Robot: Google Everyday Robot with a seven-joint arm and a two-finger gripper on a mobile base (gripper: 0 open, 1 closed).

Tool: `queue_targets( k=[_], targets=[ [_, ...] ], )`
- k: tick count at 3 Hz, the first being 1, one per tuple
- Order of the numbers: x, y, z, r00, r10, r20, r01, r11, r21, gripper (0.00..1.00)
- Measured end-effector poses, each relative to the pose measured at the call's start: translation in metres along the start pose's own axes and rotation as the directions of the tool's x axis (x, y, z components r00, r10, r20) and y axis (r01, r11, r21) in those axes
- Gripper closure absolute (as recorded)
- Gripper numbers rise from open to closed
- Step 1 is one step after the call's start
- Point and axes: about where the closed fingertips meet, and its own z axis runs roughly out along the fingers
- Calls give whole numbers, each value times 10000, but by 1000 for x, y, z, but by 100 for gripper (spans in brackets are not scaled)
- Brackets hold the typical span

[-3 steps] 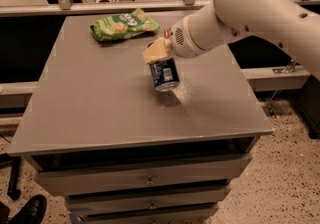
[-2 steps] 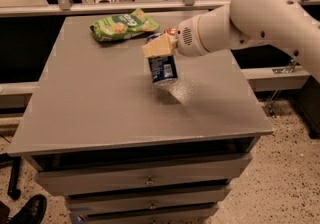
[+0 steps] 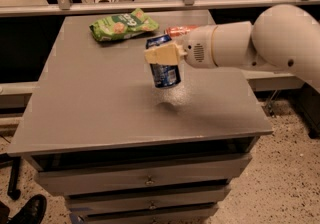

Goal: Place pepsi can upright

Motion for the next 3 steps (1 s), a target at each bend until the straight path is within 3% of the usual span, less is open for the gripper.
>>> queue_targets(
  k=[1, 2, 3],
  targets=[
    [7, 12, -14, 9860, -1482, 769, 1474, 9889, 164, 100],
    [11, 21, -20, 9449, -2984, 1347, 2948, 9544, 468, 100],
    [11, 25, -18, 9029, -3871, 1868, 3807, 9220, 702, 100]
  ],
)
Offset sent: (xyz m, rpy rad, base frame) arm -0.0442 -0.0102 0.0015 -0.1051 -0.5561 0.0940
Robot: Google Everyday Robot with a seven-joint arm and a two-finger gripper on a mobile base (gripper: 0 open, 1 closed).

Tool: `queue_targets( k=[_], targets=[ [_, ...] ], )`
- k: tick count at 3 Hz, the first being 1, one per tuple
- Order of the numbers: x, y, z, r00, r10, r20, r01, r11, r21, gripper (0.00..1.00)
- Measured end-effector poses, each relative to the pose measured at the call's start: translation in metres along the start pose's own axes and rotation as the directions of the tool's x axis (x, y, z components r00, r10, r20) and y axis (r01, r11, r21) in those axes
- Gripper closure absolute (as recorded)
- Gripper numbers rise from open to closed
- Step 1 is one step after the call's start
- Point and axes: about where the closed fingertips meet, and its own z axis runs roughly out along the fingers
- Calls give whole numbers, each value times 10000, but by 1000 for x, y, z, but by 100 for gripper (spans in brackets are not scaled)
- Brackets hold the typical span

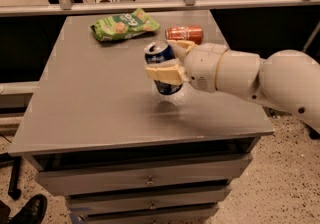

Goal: Place pepsi can upright

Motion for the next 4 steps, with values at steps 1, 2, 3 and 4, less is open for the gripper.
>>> queue_targets(
  k=[1, 2, 3, 4],
  targets=[
    [5, 2, 6, 9989, -86, 463, 84, 9999, 59, 100],
    [14, 3, 14, 9970, 311, 714, -317, 9995, 85, 100],
    [21, 3, 20, 9938, 807, 765, -812, 9967, 43, 82],
    [27, 3, 22, 9911, 1124, 713, -1128, 9936, 11, 59]
  ],
)
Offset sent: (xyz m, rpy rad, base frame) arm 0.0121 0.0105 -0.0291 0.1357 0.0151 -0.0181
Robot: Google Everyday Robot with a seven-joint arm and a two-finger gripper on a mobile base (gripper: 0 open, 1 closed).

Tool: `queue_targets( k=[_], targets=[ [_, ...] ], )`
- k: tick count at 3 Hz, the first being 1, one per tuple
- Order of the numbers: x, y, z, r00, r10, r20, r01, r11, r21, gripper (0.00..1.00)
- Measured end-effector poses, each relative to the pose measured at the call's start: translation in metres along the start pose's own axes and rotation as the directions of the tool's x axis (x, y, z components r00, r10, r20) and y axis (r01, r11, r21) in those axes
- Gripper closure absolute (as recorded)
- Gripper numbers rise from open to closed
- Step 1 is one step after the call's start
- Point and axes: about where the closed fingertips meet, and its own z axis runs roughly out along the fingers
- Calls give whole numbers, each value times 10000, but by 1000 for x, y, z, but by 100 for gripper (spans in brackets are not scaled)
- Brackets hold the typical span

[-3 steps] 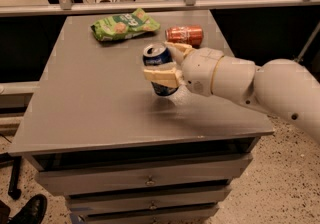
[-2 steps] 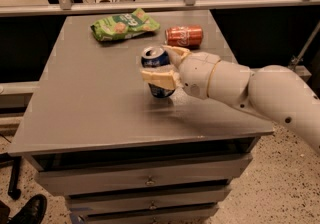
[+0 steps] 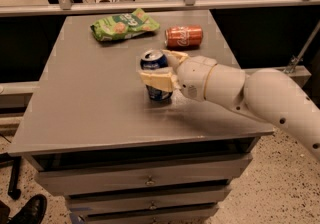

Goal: Place pepsi can upright

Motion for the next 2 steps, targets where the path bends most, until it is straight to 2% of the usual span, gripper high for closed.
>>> queue_targets(
  k=[2],
  targets=[
    [10, 1, -2, 9992, 359, -169, -358, 9994, 38, 12]
  ],
)
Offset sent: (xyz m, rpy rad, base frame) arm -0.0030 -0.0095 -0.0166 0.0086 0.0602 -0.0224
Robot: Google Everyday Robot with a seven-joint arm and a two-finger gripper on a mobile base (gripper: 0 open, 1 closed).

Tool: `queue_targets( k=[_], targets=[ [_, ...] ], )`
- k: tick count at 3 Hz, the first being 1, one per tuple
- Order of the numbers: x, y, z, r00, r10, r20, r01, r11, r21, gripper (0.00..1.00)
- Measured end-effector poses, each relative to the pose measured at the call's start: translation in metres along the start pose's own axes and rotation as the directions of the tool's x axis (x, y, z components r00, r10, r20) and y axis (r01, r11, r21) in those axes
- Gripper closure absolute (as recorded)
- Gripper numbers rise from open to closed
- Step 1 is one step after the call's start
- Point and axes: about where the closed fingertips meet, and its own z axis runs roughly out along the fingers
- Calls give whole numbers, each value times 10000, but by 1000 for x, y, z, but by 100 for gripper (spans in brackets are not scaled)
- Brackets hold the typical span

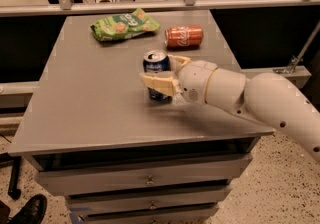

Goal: Place pepsi can upright

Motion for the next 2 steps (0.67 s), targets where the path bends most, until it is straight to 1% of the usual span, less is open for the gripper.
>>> queue_targets(
  k=[1, 2],
  targets=[
    [4, 1, -2, 9999, 95, -77, -95, 10000, 28, 0],
    [5, 1, -3, 9999, 109, -116, -109, 9999, 32, 0]
  ],
)
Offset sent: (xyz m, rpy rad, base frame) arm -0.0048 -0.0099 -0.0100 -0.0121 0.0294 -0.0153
